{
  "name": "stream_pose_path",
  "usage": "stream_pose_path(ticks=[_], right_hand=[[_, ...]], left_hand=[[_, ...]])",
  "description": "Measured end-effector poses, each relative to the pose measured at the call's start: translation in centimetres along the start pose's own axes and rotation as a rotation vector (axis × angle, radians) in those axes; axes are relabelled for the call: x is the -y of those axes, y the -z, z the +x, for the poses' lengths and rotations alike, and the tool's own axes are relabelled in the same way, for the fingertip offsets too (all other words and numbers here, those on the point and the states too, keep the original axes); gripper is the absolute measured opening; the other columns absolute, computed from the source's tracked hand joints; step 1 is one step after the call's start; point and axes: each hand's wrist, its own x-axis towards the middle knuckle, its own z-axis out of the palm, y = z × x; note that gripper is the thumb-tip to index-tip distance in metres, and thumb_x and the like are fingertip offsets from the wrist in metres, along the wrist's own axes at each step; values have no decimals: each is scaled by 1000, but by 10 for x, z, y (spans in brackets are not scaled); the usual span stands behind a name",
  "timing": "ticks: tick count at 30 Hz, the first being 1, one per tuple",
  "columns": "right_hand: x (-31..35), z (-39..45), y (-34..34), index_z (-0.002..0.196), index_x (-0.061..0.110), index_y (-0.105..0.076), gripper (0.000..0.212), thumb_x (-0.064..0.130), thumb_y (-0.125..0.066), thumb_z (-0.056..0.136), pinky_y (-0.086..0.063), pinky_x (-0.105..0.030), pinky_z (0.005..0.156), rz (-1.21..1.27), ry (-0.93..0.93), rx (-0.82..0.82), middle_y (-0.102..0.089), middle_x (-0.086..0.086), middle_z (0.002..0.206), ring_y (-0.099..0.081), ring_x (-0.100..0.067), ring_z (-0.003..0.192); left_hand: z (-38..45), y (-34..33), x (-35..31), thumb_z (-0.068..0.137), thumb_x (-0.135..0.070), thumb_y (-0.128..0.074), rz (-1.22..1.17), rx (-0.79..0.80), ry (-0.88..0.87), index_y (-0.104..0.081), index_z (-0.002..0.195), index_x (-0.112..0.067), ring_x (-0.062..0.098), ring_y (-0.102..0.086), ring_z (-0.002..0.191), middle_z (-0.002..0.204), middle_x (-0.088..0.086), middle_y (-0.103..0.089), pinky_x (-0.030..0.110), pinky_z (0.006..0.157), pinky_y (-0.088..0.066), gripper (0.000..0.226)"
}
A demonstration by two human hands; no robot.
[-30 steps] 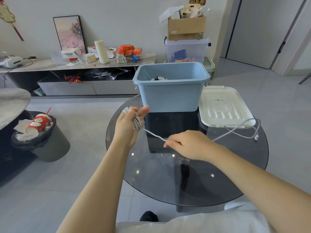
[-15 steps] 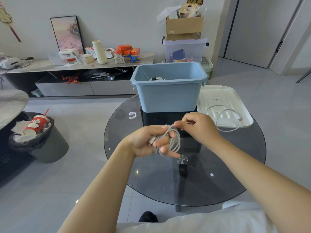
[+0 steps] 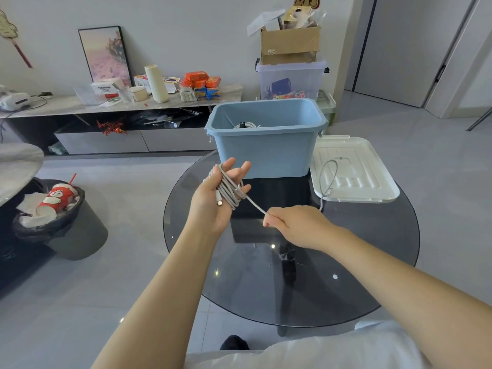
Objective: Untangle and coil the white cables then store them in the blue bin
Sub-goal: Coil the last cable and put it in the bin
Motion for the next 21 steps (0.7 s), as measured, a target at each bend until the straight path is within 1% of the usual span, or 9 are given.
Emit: stream_pose_path(ticks=[3,6,8,9,12,15,18,20,21], right_hand=[[3,1,1,104,26,-57,30,41,-31,101,-45,-35,69,-104,110,-96,-58,8,81,-55,-18,79],[8,-1,7,92,22,-62,23,37,-46,97,-46,-35,70,-14,228,-226,-54,12,76,-52,-13,74],[6,-2,12,80,22,-63,20,36,-56,91,-42,-30,61,77,276,-387,-52,12,70,-50,-10,66],[3,-2,14,77,21,-64,20,37,-60,89,-39,-27,57,108,271,-447,-52,12,66,-48,-7,62],[-8,-3,21,72,21,-62,24,42,-68,82,-33,-23,52,256,185,-539,-48,13,55,-45,-6,54],[-12,-3,26,71,16,-59,40,56,-62,73,-31,-19,51,492,84,-549,-44,5,50,-36,-9,50],[-13,-1,26,74,22,-62,35,51,-49,87,-35,-26,59,591,25,-467,-54,1,61,-44,-10,56],[-17,0,23,81,26,-65,30,36,-42,98,-36,-28,60,608,-16,-384,-57,15,59,-47,-3,56],[-18,1,20,86,27,-67,31,31,-39,100,-36,-27,59,609,-35,-316,-54,17,55,-45,-1,52]], left_hand=[[-3,0,5,104,-22,-29,326,-56,-67,-57,108,-12,21,-63,111,86,4,-73,47,105,-40,30],[-5,4,14,104,-23,-34,820,-28,-133,-61,104,-17,13,-66,102,89,3,-74,38,104,-42,28],[-6,6,14,103,-25,-36,1005,62,-19,-63,101,-22,13,-67,96,85,-2,-74,34,98,-45,27],[-7,5,14,103,-26,-37,1036,119,73,-64,103,-21,19,-67,96,82,-2,-74,35,96,-46,27],[-12,4,9,103,-23,-35,910,304,330,-63,103,-12,31,-68,98,73,11,-71,39,94,-44,30],[-16,2,3,102,-20,-32,653,472,492,-63,105,-4,31,-70,81,54,5,-55,46,93,-45,35],[-14,3,-1,97,-21,-35,178,599,505,-67,103,-1,20,-64,62,48,-1,-49,59,103,-37,38],[-12,1,-1,97,-20,-39,-108,602,428,-66,107,2,15,-66,65,50,-3,-53,59,104,-35,37],[-13,0,0,96,-20,-40,-212,554,388,-67,107,4,14,-67,67,49,-3,-53,60,102,-36,37]])
